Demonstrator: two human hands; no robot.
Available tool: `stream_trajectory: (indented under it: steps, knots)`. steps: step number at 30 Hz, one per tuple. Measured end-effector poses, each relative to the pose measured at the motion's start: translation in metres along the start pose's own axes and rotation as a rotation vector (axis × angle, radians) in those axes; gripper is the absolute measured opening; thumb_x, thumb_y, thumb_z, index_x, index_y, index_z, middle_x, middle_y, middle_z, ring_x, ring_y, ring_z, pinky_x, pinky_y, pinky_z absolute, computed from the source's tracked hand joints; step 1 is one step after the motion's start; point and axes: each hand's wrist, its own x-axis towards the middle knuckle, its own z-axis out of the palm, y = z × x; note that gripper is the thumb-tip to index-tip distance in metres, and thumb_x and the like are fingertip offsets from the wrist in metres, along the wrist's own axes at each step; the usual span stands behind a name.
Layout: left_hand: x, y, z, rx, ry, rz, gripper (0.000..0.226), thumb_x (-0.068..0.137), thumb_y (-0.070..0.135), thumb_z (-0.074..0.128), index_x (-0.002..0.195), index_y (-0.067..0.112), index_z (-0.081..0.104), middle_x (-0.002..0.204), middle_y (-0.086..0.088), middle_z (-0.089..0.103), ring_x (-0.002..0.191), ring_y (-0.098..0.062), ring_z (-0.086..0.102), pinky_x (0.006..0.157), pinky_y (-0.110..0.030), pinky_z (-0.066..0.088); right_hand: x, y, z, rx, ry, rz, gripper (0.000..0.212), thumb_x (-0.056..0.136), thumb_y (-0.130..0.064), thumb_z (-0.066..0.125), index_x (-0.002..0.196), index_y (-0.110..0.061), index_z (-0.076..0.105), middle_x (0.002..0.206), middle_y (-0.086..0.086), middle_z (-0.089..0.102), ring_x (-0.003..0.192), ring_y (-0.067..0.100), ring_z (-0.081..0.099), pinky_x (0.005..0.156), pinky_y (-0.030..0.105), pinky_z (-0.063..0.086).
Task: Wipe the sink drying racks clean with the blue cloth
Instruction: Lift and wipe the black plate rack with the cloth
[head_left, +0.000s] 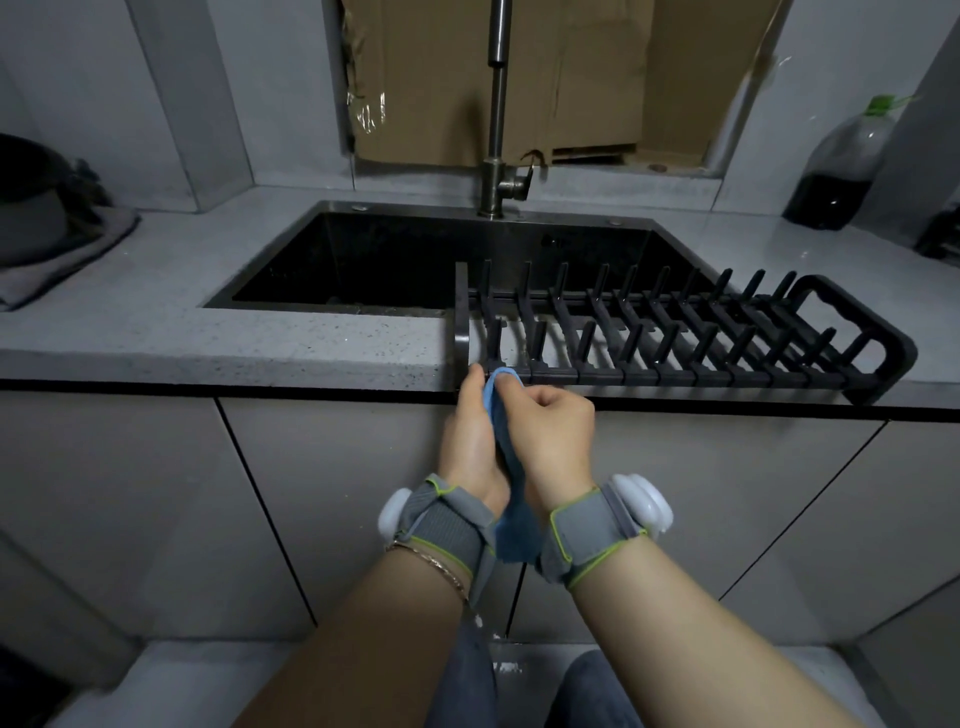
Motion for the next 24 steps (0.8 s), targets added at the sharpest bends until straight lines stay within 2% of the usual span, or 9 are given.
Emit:
stream_trajectory:
  steps: [3, 6, 8, 10, 16, 18, 20, 21, 24]
  knots:
    - [0.000, 0.002, -0.001, 0.031, 0.041, 0.018, 0.038, 0.093, 0.047, 0.047, 0.082, 0.014, 0.065, 0.078, -0.007, 0.065, 0.071, -0.016, 0.065, 0.062, -0.025, 0.050, -0.002, -0.004, 0.006, 0.086, 0.006, 0.082, 0.046, 0.076, -0.021, 0.066, 0.038, -0.020, 0.039, 0.049, 0.001, 0.033, 0.054, 0.014, 0.029, 0.052, 0.027, 0.029]
    - [-0.002, 0.002, -0.001, 0.041, 0.031, 0.010, 0.038, 0.094, 0.044, 0.047, 0.076, 0.014, 0.062, 0.068, -0.005, 0.065, 0.061, -0.014, 0.064, 0.055, -0.022, 0.049, -0.004, -0.007, 0.006, 0.192, 0.027, 0.156, 0.052, 0.078, -0.012, 0.060, 0.034, -0.020, 0.033, 0.046, -0.001, 0.030, 0.052, 0.015, 0.026, 0.051, 0.028, 0.026]
    - [-0.009, 0.006, 0.000, 0.049, 0.022, 0.024, 0.042, 0.096, 0.039, 0.045, 0.067, 0.013, 0.059, 0.053, -0.003, 0.060, 0.049, -0.013, 0.060, 0.046, -0.018, 0.045, -0.005, -0.008, 0.002, 0.269, 0.019, 0.200, 0.044, 0.081, -0.009, 0.057, 0.040, -0.018, 0.044, 0.051, 0.004, 0.042, 0.053, 0.015, 0.036, 0.050, 0.025, 0.033]
    - [-0.016, 0.009, -0.001, 0.138, 0.083, 0.078, 0.041, 0.093, 0.038, 0.052, 0.063, 0.010, 0.059, 0.050, -0.002, 0.059, 0.050, -0.015, 0.056, 0.048, -0.020, 0.042, -0.005, -0.008, -0.005, 0.271, 0.001, 0.195, 0.033, 0.083, -0.007, 0.056, 0.051, -0.011, 0.052, 0.058, 0.007, 0.051, 0.057, 0.015, 0.044, 0.048, 0.019, 0.038]
    - [-0.025, 0.030, -0.022, 0.661, 0.401, 0.541, 0.030, 0.087, 0.035, 0.063, 0.072, 0.015, 0.045, 0.077, -0.004, 0.051, 0.072, -0.018, 0.045, 0.058, -0.020, 0.037, -0.006, -0.003, -0.011, 0.240, -0.029, 0.240, 0.024, 0.082, -0.014, 0.063, 0.059, -0.013, 0.058, 0.068, 0.006, 0.058, 0.067, 0.016, 0.051, 0.062, 0.027, 0.044]
    - [-0.023, 0.038, -0.021, 0.681, 0.326, 0.640, 0.016, 0.089, 0.029, 0.061, 0.093, 0.016, 0.052, 0.096, -0.005, 0.054, 0.082, -0.015, 0.048, 0.064, -0.009, 0.038, -0.009, -0.005, -0.006, 0.285, -0.079, 0.287, 0.021, 0.083, -0.015, 0.065, 0.062, -0.013, 0.060, 0.069, 0.007, 0.060, 0.065, 0.017, 0.053, 0.062, 0.027, 0.046]
    - [-0.021, 0.042, -0.016, 0.673, 0.211, 0.653, 0.024, 0.093, 0.025, 0.056, 0.115, 0.017, 0.054, 0.107, -0.003, 0.054, 0.087, -0.010, 0.051, 0.072, -0.008, 0.040, -0.012, -0.010, -0.001, 0.347, -0.122, 0.330, 0.019, 0.084, -0.017, 0.067, 0.067, -0.011, 0.062, 0.069, 0.008, 0.063, 0.064, 0.017, 0.056, 0.062, 0.027, 0.048]
    - [-0.020, 0.043, -0.012, 0.672, 0.154, 0.644, 0.022, 0.095, 0.024, 0.052, 0.115, 0.017, 0.057, 0.104, 0.000, 0.056, 0.085, -0.008, 0.051, 0.074, -0.010, 0.041, -0.013, -0.013, 0.002, 0.380, -0.129, 0.350, 0.018, 0.084, -0.017, 0.067, 0.068, -0.009, 0.062, 0.067, 0.008, 0.063, 0.062, 0.017, 0.057, 0.060, 0.026, 0.048]
    - [-0.018, 0.041, -0.010, 0.741, 0.104, 0.632, 0.023, 0.098, 0.023, 0.047, 0.078, 0.023, 0.059, 0.089, -0.006, 0.061, 0.079, -0.011, 0.052, 0.071, -0.020, 0.042, -0.011, -0.019, 0.006, 0.457, -0.128, 0.404, 0.018, 0.085, -0.012, 0.065, 0.069, -0.006, 0.060, 0.052, 0.003, 0.060, 0.046, 0.013, 0.055, 0.045, 0.017, 0.044]
